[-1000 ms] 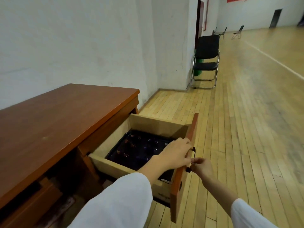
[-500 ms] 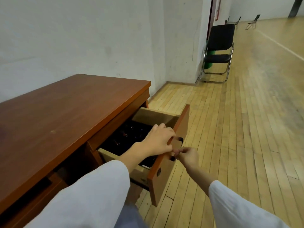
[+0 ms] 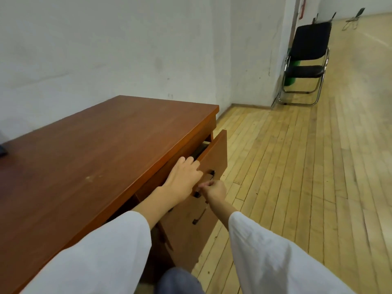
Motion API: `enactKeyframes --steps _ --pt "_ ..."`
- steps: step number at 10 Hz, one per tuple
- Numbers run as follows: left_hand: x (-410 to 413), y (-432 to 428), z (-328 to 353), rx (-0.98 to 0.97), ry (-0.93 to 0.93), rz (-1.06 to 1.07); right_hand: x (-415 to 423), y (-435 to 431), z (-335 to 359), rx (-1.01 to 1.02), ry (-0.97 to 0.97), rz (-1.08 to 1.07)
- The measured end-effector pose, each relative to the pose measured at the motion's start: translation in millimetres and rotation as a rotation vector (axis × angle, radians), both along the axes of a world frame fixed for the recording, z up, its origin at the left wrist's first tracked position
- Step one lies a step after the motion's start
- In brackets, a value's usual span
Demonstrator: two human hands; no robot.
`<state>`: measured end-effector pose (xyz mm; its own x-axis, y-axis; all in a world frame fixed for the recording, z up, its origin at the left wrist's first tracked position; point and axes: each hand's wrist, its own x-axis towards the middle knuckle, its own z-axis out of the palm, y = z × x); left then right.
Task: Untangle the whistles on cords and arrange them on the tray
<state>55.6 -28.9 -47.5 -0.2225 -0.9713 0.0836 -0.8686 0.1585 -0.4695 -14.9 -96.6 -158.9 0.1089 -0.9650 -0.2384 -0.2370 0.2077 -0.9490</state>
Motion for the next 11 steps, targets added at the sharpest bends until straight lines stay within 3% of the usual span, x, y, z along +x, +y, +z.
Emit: enactKeyframes --steps 3,8,9,11 --pt "18 -5 -3 0.085 -0.266 0.099 35 -5 11 0.056 -0.007 -0.039" --pt "14 -10 -2 0.100 -0.299 0.216 42 -2 22 0.037 0.077 -0.010" --pt "6 -23 1 0.173 -0.235 0.280 36 -11 24 0.103 0.081 0.092" --pt "-1 -69 30 0.152 0.609 0.326 -6 -70 73 0.041 -0.103 0.132"
